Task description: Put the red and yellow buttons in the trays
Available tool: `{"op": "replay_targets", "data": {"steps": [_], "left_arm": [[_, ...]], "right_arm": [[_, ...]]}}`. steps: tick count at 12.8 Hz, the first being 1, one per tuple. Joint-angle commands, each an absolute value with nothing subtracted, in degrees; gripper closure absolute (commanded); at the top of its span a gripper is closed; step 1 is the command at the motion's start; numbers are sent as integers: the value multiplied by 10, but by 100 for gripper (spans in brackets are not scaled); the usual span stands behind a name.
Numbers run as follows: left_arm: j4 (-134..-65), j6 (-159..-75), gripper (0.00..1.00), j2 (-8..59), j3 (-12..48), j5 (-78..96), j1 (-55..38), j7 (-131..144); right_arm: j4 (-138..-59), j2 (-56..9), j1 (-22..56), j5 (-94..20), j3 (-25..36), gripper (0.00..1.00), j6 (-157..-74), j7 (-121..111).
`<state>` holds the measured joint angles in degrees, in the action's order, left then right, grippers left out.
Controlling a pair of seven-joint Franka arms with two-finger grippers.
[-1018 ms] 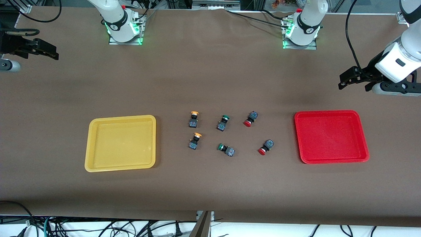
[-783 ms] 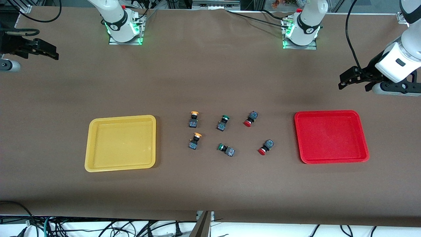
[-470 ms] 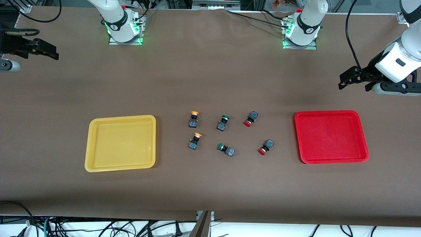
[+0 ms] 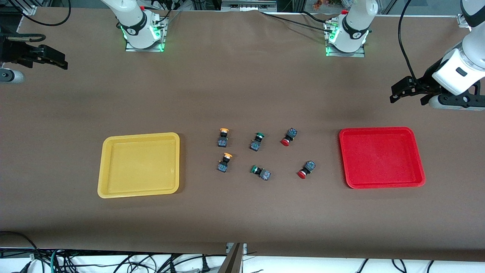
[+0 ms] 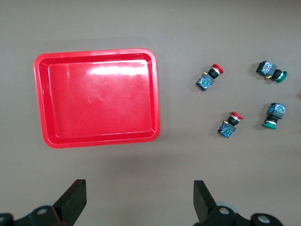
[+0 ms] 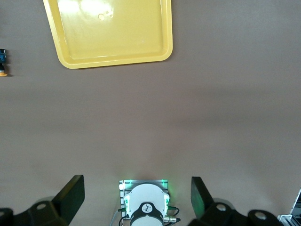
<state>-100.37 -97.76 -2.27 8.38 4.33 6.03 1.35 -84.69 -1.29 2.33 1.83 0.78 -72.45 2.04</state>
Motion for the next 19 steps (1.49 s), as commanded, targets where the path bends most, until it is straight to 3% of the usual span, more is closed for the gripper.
{"op": "replay_targets", "data": {"steps": [1,19], "left_arm": [[-983,-962,0,-14,87,36,62,13],[-982,-962,0,-14,86,36,62,15]], "right_arm": [[-837,-18,18,17,5,0,-723,17],[-837,-35,18,18,5,0,-723,17]]}}
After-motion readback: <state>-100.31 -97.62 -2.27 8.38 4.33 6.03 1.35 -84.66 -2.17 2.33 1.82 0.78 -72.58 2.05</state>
